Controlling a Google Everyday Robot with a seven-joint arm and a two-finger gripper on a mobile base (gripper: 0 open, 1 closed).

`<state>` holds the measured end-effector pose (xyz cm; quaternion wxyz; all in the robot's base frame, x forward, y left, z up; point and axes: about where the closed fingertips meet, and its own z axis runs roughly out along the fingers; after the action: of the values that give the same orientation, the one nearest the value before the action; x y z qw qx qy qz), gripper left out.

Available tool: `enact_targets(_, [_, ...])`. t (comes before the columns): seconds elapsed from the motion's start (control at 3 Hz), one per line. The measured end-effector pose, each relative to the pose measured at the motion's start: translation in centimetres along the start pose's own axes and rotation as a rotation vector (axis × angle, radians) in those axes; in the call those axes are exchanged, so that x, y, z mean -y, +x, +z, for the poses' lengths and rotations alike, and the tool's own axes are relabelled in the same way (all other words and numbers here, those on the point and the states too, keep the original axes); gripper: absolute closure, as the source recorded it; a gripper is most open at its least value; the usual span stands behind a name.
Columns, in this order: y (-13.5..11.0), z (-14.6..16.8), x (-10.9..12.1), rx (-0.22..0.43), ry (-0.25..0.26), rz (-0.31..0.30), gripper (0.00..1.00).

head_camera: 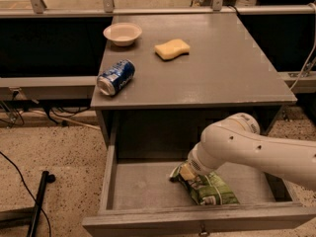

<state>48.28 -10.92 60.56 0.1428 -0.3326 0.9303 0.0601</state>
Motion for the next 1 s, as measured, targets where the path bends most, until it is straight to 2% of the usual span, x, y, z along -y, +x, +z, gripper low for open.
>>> enact_targets(0.33, [-1.2,-2.6,-0.1,0.093,-0.032,-0.006,0.96])
enact_targets(0.67, [-2.8,-9.2,-0.1,0.226,-0.074,0.012,1.0])
enact_targets(1.0, [-3.9,-17.8,0.0,0.367,-0.102,0.007,1.0])
